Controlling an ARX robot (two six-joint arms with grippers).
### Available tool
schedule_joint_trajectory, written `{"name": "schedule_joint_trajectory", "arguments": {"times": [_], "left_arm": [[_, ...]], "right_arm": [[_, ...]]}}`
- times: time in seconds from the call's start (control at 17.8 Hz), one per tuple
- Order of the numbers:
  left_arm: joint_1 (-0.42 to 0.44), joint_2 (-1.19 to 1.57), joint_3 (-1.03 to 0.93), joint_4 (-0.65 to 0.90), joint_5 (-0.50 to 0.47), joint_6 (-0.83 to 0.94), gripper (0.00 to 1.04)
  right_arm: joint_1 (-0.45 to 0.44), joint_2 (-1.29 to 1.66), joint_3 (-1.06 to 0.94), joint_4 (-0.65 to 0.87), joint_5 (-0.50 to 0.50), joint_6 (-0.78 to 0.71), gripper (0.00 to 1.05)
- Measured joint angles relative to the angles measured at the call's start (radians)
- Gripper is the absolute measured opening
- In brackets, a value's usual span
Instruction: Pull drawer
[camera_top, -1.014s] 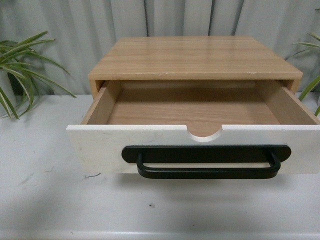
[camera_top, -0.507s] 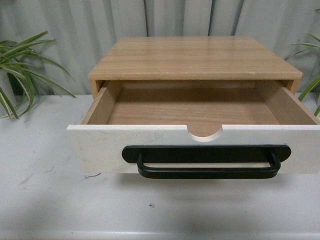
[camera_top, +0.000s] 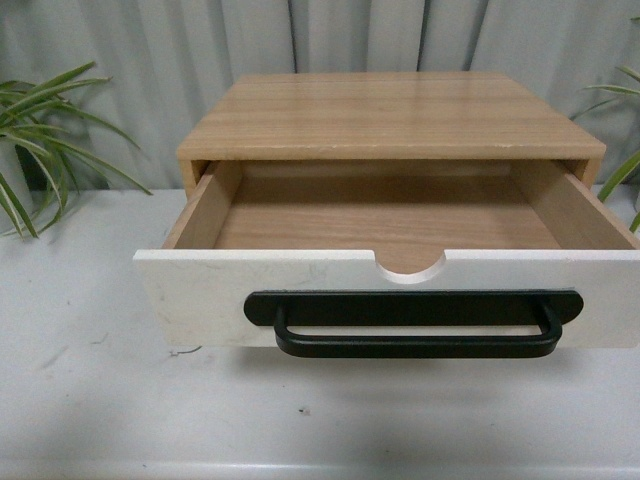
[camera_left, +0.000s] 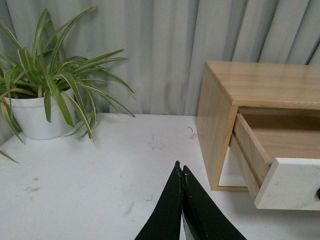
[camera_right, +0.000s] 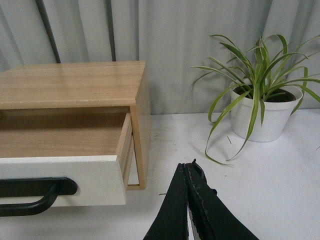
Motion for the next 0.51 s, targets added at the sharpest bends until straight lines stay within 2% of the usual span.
{"name": "schedule_joint_trajectory", "arguments": {"times": [0.06, 0.17, 0.28, 0.39, 0.51], "left_arm": [[0.000, -0.011, 0.000, -0.008, 0.000, 0.000, 0.02], [0.000, -0.139, 0.000, -0.191, 0.003, 0.000, 0.02], [0.000, -0.175, 0.005, -0.169, 0.000, 0.000, 0.02], [0.000, -0.175, 0.000, -0.190, -0.004, 0.000, 0.02], [0.000, -0.175, 0.000, -0.183, 0.000, 0.000, 0.02]], "right_arm": [[0.000, -0.012, 0.000, -0.011, 0.000, 0.000, 0.02], [0.000, -0.040, 0.000, -0.037, 0.001, 0.000, 0.02], [0.000, -0.058, 0.000, -0.061, 0.001, 0.000, 0.02], [0.000, -0.201, 0.001, -0.235, 0.000, 0.000, 0.02], [0.000, -0.224, 0.001, -0.230, 0.001, 0.000, 0.02]]}}
